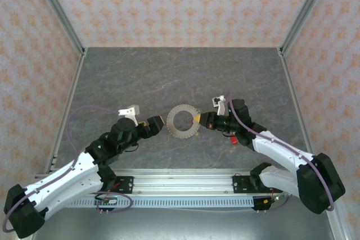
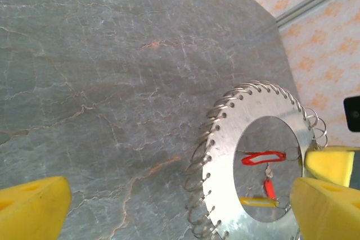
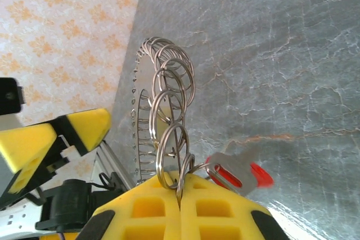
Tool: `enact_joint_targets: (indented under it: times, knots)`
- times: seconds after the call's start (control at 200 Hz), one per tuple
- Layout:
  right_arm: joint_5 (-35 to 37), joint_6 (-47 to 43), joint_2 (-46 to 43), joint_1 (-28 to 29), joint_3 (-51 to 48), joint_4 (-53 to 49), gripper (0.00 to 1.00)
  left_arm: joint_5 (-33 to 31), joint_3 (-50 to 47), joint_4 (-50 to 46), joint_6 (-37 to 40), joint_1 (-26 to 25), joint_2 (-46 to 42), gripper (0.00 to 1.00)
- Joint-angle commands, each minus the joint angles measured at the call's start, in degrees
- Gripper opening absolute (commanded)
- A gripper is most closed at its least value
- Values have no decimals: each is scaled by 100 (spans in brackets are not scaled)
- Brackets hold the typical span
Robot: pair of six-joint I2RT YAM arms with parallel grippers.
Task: Put the keys on the keyring
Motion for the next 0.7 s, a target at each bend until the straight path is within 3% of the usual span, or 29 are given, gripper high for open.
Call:
enact_joint_targets:
  times: [0.0,0.43,0.566,0.696]
  knots:
    - [-286,270,-153,-16,235,535,0,914,-197,789,-229,259,-33,100]
    - [-515,699,-231,-7,361,986,0,1405,251,1280,-253,347,874,94]
    - [-629,728,-219,2,446,1012,0,1568,417,1399,-220,344,1010,76]
    - [-774,733,-227,10,551,1029,0,1746,523,1566,-184,349,1131,69]
